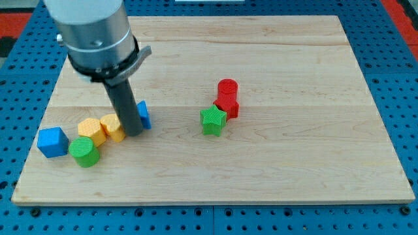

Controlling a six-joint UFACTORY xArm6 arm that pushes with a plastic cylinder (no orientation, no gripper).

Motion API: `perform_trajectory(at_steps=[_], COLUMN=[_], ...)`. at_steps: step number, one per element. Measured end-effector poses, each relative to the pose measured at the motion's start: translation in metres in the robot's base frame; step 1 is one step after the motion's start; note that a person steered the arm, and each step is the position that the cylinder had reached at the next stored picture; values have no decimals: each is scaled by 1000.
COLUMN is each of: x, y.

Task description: Move the blue triangle to the top left of the red circle

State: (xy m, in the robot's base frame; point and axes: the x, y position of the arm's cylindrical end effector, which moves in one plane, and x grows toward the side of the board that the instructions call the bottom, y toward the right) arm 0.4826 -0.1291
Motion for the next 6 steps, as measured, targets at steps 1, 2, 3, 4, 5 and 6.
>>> perform_trajectory(at_steps=[1,2,3,4,5,6], x=[-33,-55,-55,-56,-62,-75], y=[0,13,53,63,63,56])
